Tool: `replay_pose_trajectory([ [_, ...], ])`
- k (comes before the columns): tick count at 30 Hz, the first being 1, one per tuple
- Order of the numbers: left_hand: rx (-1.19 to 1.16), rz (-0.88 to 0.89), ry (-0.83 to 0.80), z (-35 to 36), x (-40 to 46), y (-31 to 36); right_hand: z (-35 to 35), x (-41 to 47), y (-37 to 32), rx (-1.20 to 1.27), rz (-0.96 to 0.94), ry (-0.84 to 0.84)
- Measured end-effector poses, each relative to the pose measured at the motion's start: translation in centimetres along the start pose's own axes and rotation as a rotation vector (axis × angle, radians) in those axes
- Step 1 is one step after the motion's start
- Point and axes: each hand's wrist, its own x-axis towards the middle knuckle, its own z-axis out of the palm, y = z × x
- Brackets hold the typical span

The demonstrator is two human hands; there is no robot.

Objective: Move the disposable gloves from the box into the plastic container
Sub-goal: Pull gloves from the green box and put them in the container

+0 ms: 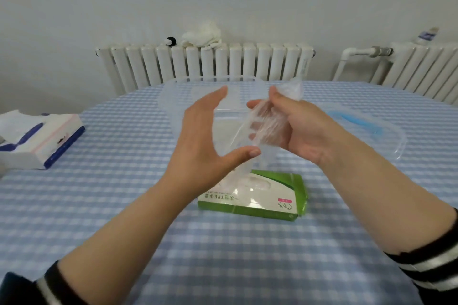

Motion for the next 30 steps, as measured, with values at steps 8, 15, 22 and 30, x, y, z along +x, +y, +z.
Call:
replay_pose_trajectory([
  [8, -0.338, -0.302, -0.136, -2.1, 4.9, 0.1, -0.3, 1.3, -0.7, -0.178, 0.005, -0.057],
  [15, -0.340, -0.371, -0.253, -3.4, 6.3, -1.6, -3.0, 3.9, -2.1, -0.256, -0.128, 0.133],
  [22, -0.074, -0.193, -0.427, -1.5, 10.2, -1.0, -2.3, 6.0, -1.7, -0.440, -0.205, 0.088],
  [30, -0.232, -0.255, -0.378, -0.7, 13.7, -1.0, -2.3, 5.9, -2.8, -0.546, -0.193, -0.034],
])
